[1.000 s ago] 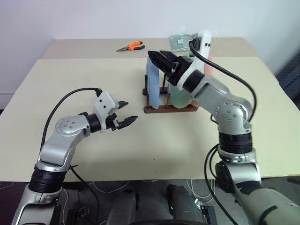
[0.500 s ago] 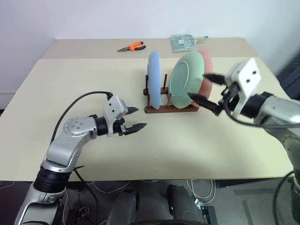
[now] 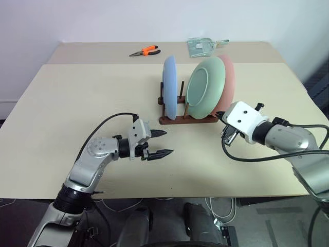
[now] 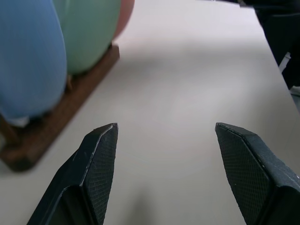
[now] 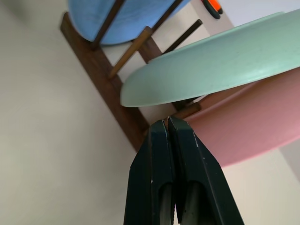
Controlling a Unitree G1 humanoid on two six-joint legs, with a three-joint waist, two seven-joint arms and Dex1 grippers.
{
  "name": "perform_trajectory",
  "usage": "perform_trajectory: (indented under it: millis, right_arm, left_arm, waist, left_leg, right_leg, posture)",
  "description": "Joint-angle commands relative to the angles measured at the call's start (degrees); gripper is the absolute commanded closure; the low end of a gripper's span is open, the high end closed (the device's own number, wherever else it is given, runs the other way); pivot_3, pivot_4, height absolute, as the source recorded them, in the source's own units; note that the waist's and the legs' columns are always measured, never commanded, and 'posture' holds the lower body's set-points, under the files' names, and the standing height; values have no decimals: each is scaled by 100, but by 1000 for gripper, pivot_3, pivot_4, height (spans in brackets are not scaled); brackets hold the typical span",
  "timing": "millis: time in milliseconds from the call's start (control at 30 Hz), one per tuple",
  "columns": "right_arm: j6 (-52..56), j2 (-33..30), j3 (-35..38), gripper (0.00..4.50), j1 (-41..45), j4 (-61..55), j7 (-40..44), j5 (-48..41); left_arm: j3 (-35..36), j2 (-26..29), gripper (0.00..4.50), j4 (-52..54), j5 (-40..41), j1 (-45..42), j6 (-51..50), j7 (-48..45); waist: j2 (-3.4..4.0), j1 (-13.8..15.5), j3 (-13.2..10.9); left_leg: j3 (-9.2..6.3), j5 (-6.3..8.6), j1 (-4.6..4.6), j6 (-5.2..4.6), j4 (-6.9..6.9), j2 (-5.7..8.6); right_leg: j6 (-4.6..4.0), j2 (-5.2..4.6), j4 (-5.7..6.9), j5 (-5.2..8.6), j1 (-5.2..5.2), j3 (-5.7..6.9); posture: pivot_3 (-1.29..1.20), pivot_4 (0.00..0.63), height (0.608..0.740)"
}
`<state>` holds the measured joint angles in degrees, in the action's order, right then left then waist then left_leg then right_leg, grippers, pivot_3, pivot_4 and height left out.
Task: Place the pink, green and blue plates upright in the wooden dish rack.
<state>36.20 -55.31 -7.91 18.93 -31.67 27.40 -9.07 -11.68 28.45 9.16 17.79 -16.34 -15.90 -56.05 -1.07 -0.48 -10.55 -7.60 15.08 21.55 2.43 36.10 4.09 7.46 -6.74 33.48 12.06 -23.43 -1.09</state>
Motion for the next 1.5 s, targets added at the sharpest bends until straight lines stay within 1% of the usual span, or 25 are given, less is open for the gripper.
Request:
perform_trajectory:
  millis: [33,200,467,600,667,800,867,967,1033,1067,1100,1167,1267,1300,1367,1400,1467,1500]
  right_arm:
    - [-110,191,-73,4458,281,166,8,371]
    - [-167,487,-255,4458,565,320,77,686]
    - [-366,952,-310,4458,945,105,343,869]
    - [-443,900,-307,4458,927,27,556,1009]
    - [-483,795,-135,4458,789,52,641,1035]
    - [-645,412,685,4458,280,128,1014,809]
    - [-607,281,1379,4458,-107,123,1363,392]
    - [-232,221,2743,4458,-949,112,2054,-419]
    - [-109,323,3353,4458,-1445,251,2240,-727]
    - [-209,402,3510,4458,-1662,382,2237,-743]
    - [-325,475,3602,4228,-1821,539,2233,-760]
    - [-423,587,3691,3598,-2025,735,2228,-833]
    - [-633,779,3662,2137,-2212,1180,2161,-841]
    - [-735,824,3610,1533,-2196,1336,2077,-778]
    - [-1100,806,3387,493,-2082,1611,1840,-446]
    - [-1272,787,3263,49,-2012,1701,1742,-298]
    - [-1500,775,3044,126,-1796,1844,1544,-82]
    - [-1559,758,2946,369,-1677,1890,1462,4]
  left_arm:
    - [-6,-26,1095,110,-71,88,322,-19]
    - [44,-83,1095,307,37,152,237,30]
    - [153,-113,1095,400,41,12,131,237]
    - [265,-196,1095,507,72,-269,-96,525]
    - [288,-181,1095,597,74,-329,-223,601]
    - [454,-80,1095,675,62,-371,-378,758]
    - [575,6,1095,664,46,-382,-431,827]
    - [984,300,1095,594,46,-289,-481,916]
    - [1267,572,1095,517,34,-135,-469,919]
    - [1386,705,1095,467,18,-27,-433,899]
    - [1450,804,1095,404,-21,53,-394,891]
    - [1503,940,1095,332,-96,181,-324,874]
    - [1697,1038,1095,335,-62,414,-354,931]
    - [1738,1052,1095,357,-54,490,-351,937]
    - [1729,1030,1095,416,-57,542,-385,981]
    - [1707,1012,1095,451,-60,548,-403,1005]
    - [1645,951,1095,554,-28,546,-482,1061]
    - [1620,915,1095,621,10,547,-534,1085]
  waist:
    - [0,12,0]
    - [0,20,0]
    - [1,-5,0]
    - [0,4,0]
    - [0,-1,0]
    - [-1,42,0]
    - [-1,79,-1]
    - [-1,117,-1]
    - [-1,118,0]
    - [0,109,0]
    - [-1,102,1]
    - [3,105,2]
    - [2,108,2]
    - [4,109,1]
    - [4,113,1]
    - [4,113,1]
    - [5,104,2]
    - [6,98,1]
  left_leg:
    - [-1,0,0,0,1,0]
    - [-2,0,0,0,1,1]
    - [-4,0,-4,0,0,1]
    - [-6,0,-3,0,2,2]
    - [-6,0,-3,0,2,3]
    - [-7,0,-3,0,0,4]
    - [-6,0,-2,0,1,4]
    - [-5,0,-7,0,1,1]
    - [-7,1,-8,-1,-1,0]
    - [-5,1,-8,-2,-2,0]
    - [-2,1,-9,-2,-1,0]
    - [2,1,-14,-2,1,-1]
    - [2,1,-15,-2,5,-3]
    - [1,1,-13,-2,5,-3]
    - [2,1,-13,-1,5,-2]
    - [2,1,-13,-1,5,-2]
    - [2,1,-13,-1,5,-2]
    - [3,1,-14,-1,4,-2]
  right_leg:
    - [0,0,0,0,0,0]
    - [1,0,0,0,2,0]
    - [2,3,4,-1,2,1]
    - [4,3,4,-2,3,2]
    - [6,3,4,-3,3,2]
    - [19,3,3,-8,5,2]
    - [20,3,3,-9,5,2]
    - [20,5,4,-8,9,3]
    - [20,7,4,-6,11,3]
    - [18,6,3,-6,11,3]
    - [7,6,3,-1,10,1]
    - [8,6,4,3,14,0]
    - [14,5,5,7,16,0]
    - [13,5,5,7,16,1]
    - [10,3,5,5,15,0]
    - [9,3,5,4,15,0]
    - [10,3,5,5,14,0]
    - [11,3,5,5,13,0]
  posture:
    - [0,150,740]
    - [0,150,740]
    - [0,150,740]
    - [0,150,740]
    - [0,150,740]
    - [0,150,740]
    - [0,150,740]
    - [0,150,740]
    - [0,150,740]
    - [0,150,740]
    - [0,150,740]
    - [0,150,740]
    - [0,150,740]
    - [0,150,740]
    - [0,150,740]
    - [0,150,740]
    - [0,150,740]
    - [0,150,740]
